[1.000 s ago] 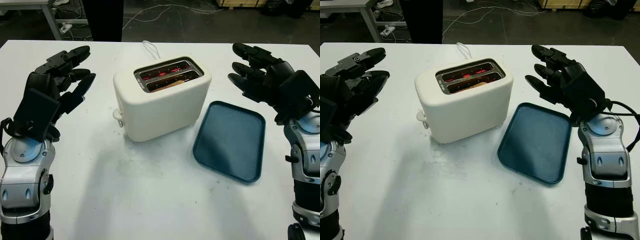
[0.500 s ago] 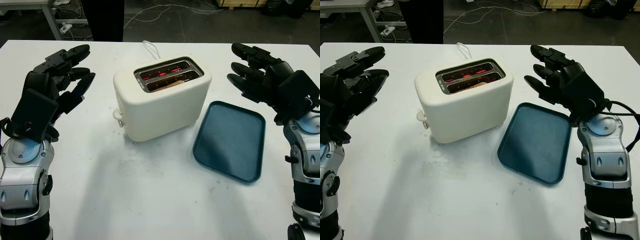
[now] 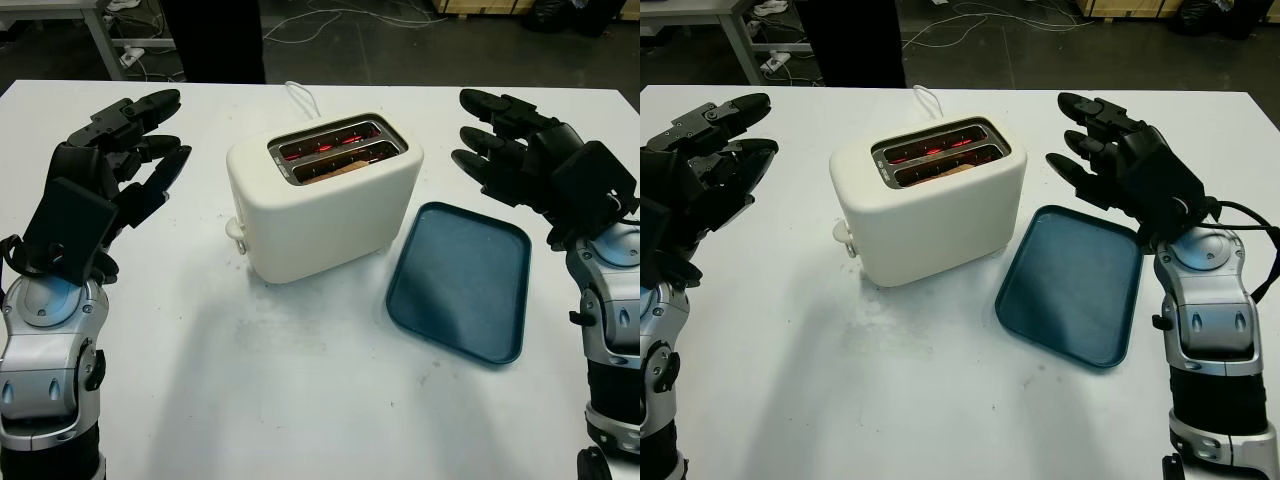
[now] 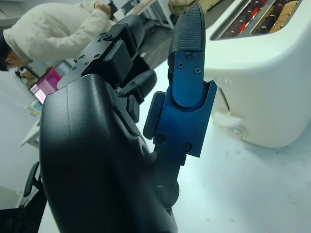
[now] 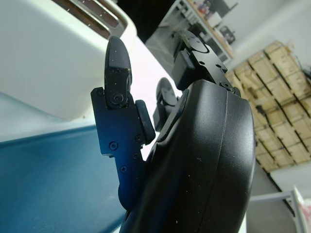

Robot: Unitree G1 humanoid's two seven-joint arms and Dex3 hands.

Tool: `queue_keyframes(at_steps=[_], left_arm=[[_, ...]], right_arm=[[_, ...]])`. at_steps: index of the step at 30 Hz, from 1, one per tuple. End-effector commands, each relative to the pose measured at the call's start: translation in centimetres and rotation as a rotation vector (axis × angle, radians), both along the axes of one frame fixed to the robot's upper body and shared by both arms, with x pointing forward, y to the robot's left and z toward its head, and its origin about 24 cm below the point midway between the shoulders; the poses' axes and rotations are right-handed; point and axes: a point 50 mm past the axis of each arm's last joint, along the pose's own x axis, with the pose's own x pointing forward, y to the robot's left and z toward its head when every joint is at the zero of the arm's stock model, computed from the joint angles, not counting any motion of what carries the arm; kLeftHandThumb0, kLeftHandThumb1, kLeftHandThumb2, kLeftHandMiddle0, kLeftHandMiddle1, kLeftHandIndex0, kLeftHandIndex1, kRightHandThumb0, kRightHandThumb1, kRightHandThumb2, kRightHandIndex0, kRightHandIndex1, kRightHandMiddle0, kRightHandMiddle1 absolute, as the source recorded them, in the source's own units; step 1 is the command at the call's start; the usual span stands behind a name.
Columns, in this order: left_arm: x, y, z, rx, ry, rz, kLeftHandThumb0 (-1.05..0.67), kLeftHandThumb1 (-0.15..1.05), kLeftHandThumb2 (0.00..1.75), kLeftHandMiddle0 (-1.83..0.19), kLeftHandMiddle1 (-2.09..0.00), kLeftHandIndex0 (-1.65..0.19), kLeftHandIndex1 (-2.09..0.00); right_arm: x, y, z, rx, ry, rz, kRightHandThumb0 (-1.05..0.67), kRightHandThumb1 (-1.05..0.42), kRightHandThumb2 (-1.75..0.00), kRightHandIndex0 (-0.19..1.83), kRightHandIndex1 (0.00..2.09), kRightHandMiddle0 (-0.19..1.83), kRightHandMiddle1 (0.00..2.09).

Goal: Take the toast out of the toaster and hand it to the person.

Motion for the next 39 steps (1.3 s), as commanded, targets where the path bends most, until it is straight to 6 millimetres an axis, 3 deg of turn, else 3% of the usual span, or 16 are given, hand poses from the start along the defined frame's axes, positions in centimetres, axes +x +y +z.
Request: queue_keyframes(at_steps=[1,39], left_arm=[[-0.01,0.05,0.34,0.01,-0.005,0.008,-0.71,0.92,0.2,-0.21,-0.93,-0.55,-0.15],[-0.48,0.2,0.22,-0.003,-0.015,0.007,-0.7,0.92,0.18,-0.21,-0.94,-0.5,-0.28]], right_arm=[[0.16,0.05,0.42,-0.006,-0.009,0.004,-0.51,-0.92,-0.27,0.38,0.01,0.37,0.01],[-0.16,0.33,0.11,0.03,0.008,0.017,-0.45,-0.92,-0.29,0.35,0.01,0.34,0.01]])
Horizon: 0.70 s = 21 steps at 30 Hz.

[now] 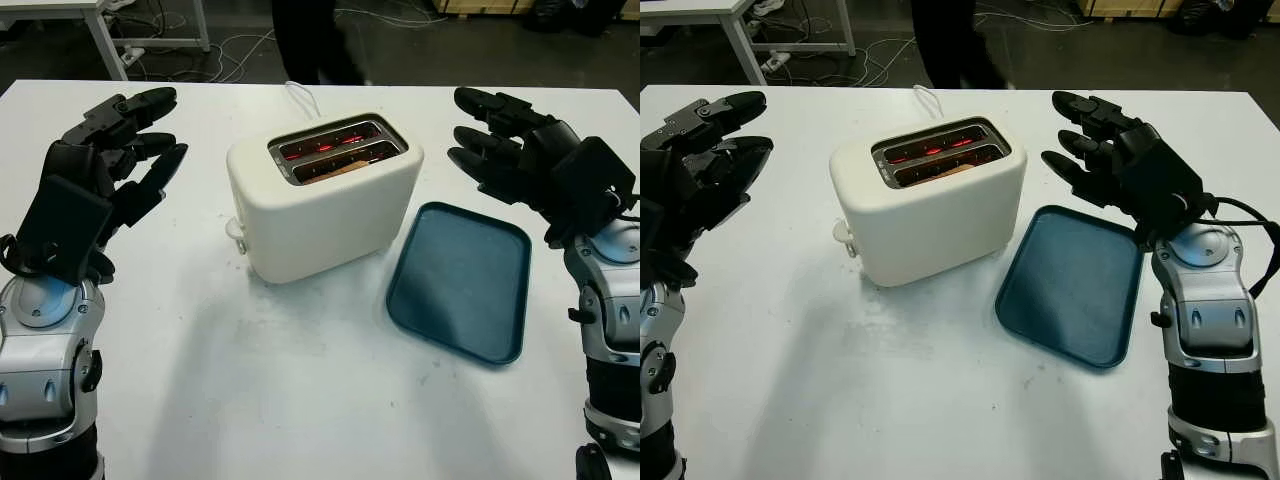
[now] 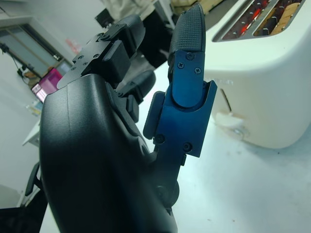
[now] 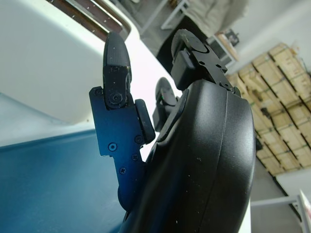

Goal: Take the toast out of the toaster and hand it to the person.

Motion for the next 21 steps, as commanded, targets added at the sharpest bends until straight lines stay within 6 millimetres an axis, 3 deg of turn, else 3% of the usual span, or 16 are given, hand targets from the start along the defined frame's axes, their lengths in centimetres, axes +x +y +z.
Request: queue_keyframes(at_steps=[1,21], left_arm=[[-0.23,0.1,-0.15,-0.002,-0.002,0.004,-0.69,0.92,0.18,-0.21,-0.94,-0.5,-0.28],[-0.33,-0.06,-0.25,-0.013,0.004,0.001,-0.69,0.92,0.18,-0.22,-0.91,-0.46,-0.35]], right_arm=[[-0.2,0.03,0.05,0.015,0.001,-0.004,-0.45,-0.92,-0.29,0.35,0.01,0.34,0.01],[-0.48,0.21,0.2,0.029,0.028,-0.01,-0.4,-0.92,-0.31,0.3,0.0,0.31,0.0]])
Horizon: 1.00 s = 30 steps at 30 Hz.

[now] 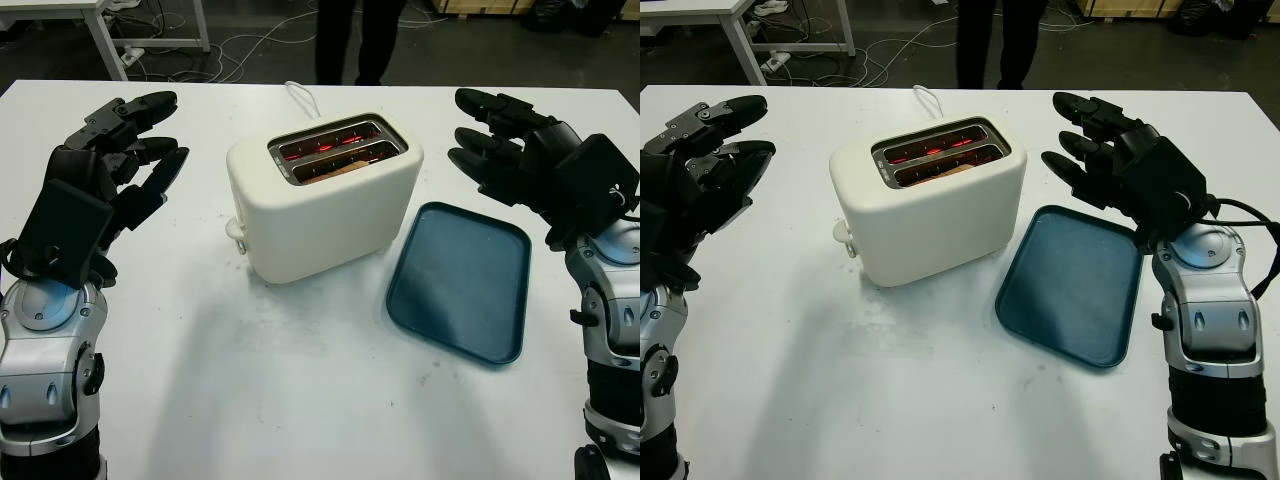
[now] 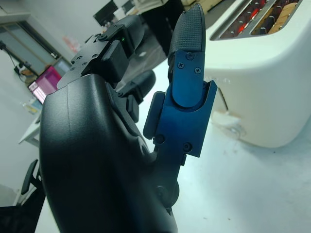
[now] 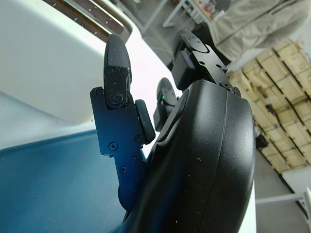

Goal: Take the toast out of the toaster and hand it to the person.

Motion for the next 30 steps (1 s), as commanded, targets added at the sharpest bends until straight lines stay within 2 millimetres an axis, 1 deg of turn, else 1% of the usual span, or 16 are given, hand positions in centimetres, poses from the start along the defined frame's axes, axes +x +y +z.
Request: queue_keyframes(at_steps=[1,5,8,11,16,23,30], left_arm=[[-0.26,-0.01,0.06,-0.002,-0.005,0.003,-0.69,0.92,0.18,-0.22,-0.91,-0.46,-0.35],[-0.25,-0.05,0.05,-0.002,-0.002,0.003,-0.69,0.92,0.18,-0.22,-0.9,-0.45,-0.37],[-0.22,-0.07,0.07,0.002,-0.006,0.002,-0.7,0.92,0.18,-0.23,-0.9,-0.44,-0.37],[-0.19,-0.08,0.11,-0.003,-0.009,-0.004,-0.69,0.92,0.19,-0.22,-0.91,-0.43,-0.38],[-0.2,-0.06,-0.01,0.0,-0.011,-0.002,-0.69,0.92,0.18,-0.21,-0.91,-0.42,-0.4],[-0.18,-0.03,-0.06,-0.001,-0.008,0.003,-0.69,0.92,0.19,-0.22,-0.91,-0.42,-0.42],[-0.17,-0.05,-0.08,0.004,-0.008,0.0,-0.69,0.92,0.19,-0.22,-0.91,-0.41,-0.44]], right_arm=[[-0.11,0.06,0.0,0.004,0.003,-0.005,-0.4,-0.92,-0.31,0.31,0.0,0.31,0.0],[-0.07,0.04,-0.04,0.014,0.009,-0.002,-0.42,-0.92,-0.3,0.33,0.02,0.33,0.01],[-0.08,0.07,-0.05,0.023,0.004,0.0,-0.41,-0.92,-0.3,0.32,0.01,0.32,0.0],[-0.11,0.07,0.02,-0.008,-0.008,-0.002,-0.4,-0.92,-0.31,0.32,0.01,0.32,0.01],[-0.05,0.03,-0.2,0.023,0.014,0.0,-0.42,-0.92,-0.3,0.32,0.01,0.32,0.0],[-0.1,0.18,-0.16,0.033,0.018,-0.001,-0.4,-0.92,-0.31,0.3,0.0,0.31,0.0],[-0.17,0.11,-0.18,0.016,0.007,-0.004,-0.41,-0.92,-0.31,0.31,0.01,0.32,0.01]])
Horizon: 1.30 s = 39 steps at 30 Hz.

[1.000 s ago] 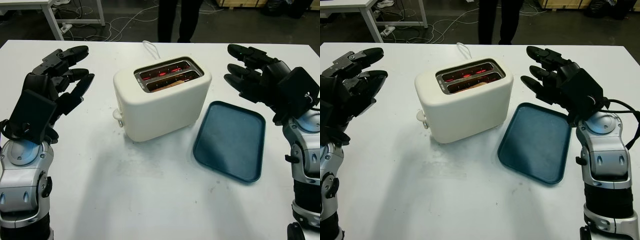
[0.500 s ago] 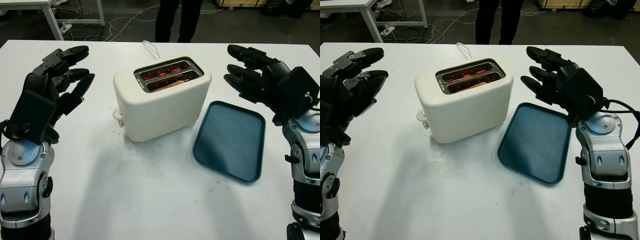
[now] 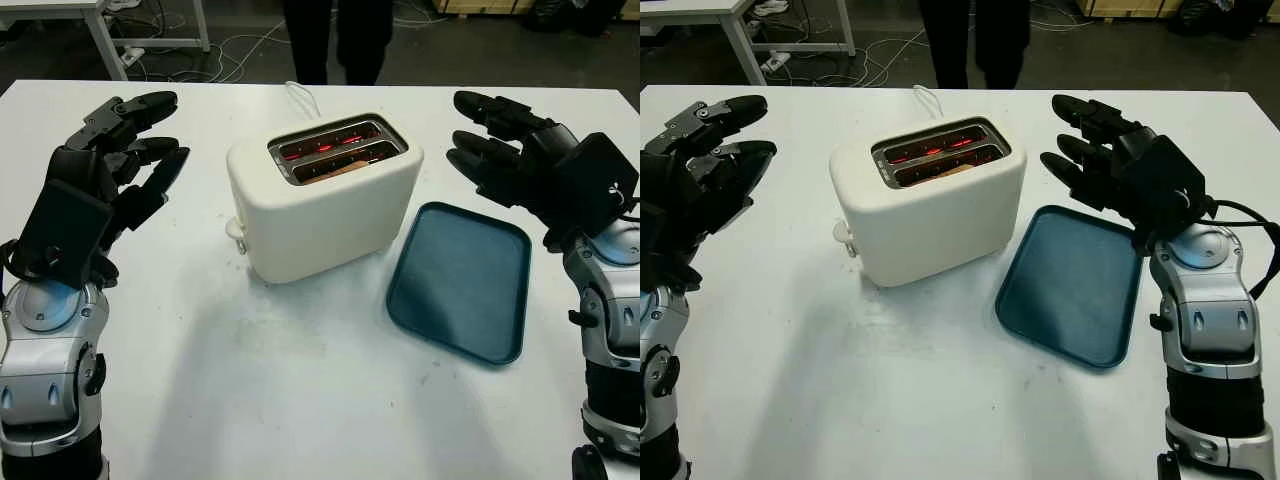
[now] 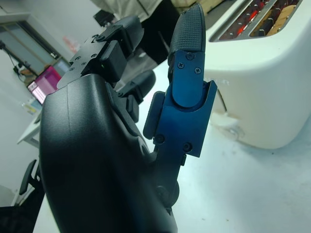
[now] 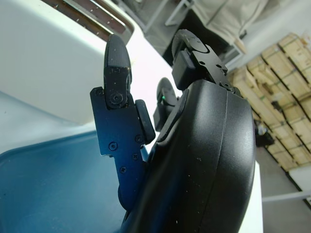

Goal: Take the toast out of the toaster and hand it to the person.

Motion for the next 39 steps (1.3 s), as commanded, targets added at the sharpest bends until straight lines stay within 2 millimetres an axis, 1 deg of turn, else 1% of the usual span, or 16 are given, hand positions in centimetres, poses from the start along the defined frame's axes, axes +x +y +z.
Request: queue_keyframes(at_steps=[1,11,18,23,39], left_arm=[[-0.16,0.03,-0.03,0.012,-0.004,0.002,-0.69,0.92,0.19,-0.22,-0.91,-0.41,-0.45],[-0.02,-0.04,0.08,0.013,-0.009,0.001,-0.69,0.92,0.19,-0.23,-0.92,-0.4,-0.47],[0.0,-0.06,0.12,0.012,-0.007,-0.004,-0.68,0.92,0.19,-0.21,-0.93,-0.38,-0.49],[0.01,-0.09,0.13,0.013,-0.009,-0.004,-0.68,0.92,0.19,-0.21,-0.94,-0.37,-0.51],[-0.22,-0.03,0.11,0.007,-0.006,0.003,-0.68,0.92,0.19,-0.21,-0.93,-0.36,-0.54]], right_arm=[[-0.11,-0.02,-0.05,-0.009,-0.007,0.0,-0.41,-0.92,-0.31,0.31,0.01,0.32,0.01],[0.04,0.06,0.08,-0.012,-0.005,-0.002,-0.42,-0.92,-0.3,0.32,0.01,0.32,0.01],[0.12,0.01,0.0,0.02,-0.001,0.008,-0.4,-0.92,-0.31,0.3,0.0,0.3,0.0],[0.1,0.0,0.07,-0.009,-0.01,0.003,-0.41,-0.92,-0.31,0.32,0.01,0.32,0.01],[-0.04,0.03,0.1,0.009,0.002,0.002,-0.4,-0.92,-0.3,0.3,0.01,0.31,0.01]])
